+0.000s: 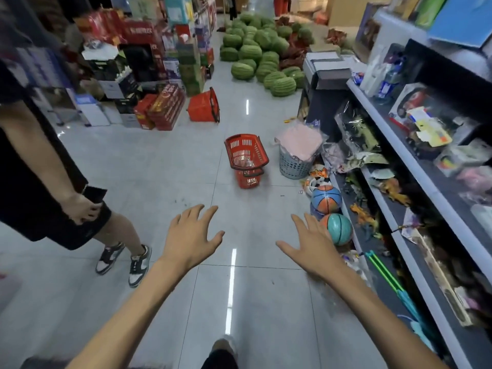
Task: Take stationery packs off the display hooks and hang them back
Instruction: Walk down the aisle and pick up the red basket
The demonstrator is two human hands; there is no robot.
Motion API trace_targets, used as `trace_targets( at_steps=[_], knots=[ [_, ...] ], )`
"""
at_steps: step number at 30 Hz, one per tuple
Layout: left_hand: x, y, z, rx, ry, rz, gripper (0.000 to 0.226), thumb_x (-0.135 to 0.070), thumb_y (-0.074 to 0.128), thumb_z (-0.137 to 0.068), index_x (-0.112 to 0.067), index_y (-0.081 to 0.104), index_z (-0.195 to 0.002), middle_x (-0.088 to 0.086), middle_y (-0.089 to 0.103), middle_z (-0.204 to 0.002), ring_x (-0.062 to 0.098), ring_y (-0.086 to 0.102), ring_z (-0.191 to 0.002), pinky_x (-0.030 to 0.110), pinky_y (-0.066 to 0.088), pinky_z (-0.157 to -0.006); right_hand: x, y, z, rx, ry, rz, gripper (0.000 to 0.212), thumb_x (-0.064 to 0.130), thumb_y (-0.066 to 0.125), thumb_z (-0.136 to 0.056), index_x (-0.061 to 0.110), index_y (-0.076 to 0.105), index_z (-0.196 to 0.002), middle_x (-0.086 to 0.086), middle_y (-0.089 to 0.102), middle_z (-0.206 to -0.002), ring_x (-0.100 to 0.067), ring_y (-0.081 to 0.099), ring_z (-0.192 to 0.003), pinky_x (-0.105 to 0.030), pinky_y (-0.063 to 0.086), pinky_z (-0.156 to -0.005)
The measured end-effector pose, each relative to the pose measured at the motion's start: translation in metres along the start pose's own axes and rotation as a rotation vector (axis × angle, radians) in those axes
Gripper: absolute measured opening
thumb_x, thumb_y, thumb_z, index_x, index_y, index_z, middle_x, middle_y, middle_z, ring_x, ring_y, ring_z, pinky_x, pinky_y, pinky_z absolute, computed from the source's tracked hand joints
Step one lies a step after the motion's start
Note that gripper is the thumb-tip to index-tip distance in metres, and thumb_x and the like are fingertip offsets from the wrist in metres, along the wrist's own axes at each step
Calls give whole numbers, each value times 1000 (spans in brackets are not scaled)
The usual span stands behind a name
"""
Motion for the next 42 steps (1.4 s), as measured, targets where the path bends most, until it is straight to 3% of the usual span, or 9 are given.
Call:
trace_targets(
  at_steps=[4, 10, 19, 26, 35, 42],
  knots=[
    [17, 11, -67, -13, -11, 3, 82, -72, 25, -83, -33, 41, -154, 7, 47, -155, 28, 43, -144, 47, 36, -115, 2, -2, -75, 29, -4, 10, 92, 77, 46, -90, 29, 18, -162, -12, 13, -170, -30, 9, -157, -45, 11, -126],
    [68, 28, -210, -6, -53, 26, 76, -68, 38, -85, -31, 46, -151, 7, 53, -151, 29, 49, -140, 48, 41, -112, 23, -13, -227, 49, -8, 48, 91, 76, 47, -90, 28, 19, -162, -12, 14, -170, -30, 11, -157, -45, 13, -126],
    [122, 26, -393, 46, -47, 49, 81, -69, 32, -83, -30, 44, -153, 9, 50, -153, 31, 46, -142, 50, 40, -113, 63, -41, -409, 80, 0, 64, 87, 73, 48, -92, 28, 21, -161, -11, 14, -170, -28, 10, -157, -45, 13, -125],
    [151, 38, -513, 44, -7, 64, 77, -67, 35, -85, -28, 48, -151, 9, 53, -150, 30, 50, -139, 48, 42, -111, 76, -33, -530, 103, 20, 48, 89, 72, 50, -91, 26, 22, -162, -13, 19, -168, -29, 13, -156, -45, 13, -125],
    [187, 56, -715, 144, 64, -24, 72, -66, 44, -94, -33, 35, -157, 6, 42, -159, 27, 40, -146, 47, 35, -118, 78, -34, -714, 120, 89, -12, 86, 70, 55, -90, 24, 30, -158, -13, 31, -161, -29, 24, -151, -44, 22, -122],
    [215, 42, -857, 164, 138, -79, 73, -66, 42, -91, -31, 38, -155, 8, 44, -158, 29, 42, -145, 49, 38, -116, 95, -44, -835, 148, 167, -73, 90, 74, 51, -90, 25, 22, -161, -15, 22, -167, -33, 20, -154, -49, 17, -125]
  ],
)
Point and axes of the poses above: each hand's wrist, its own z-axis away from the middle knuckle, its own y-axis out of the palm, x = y × z, the point moved 5 cm from there along -z, towards the middle knuckle
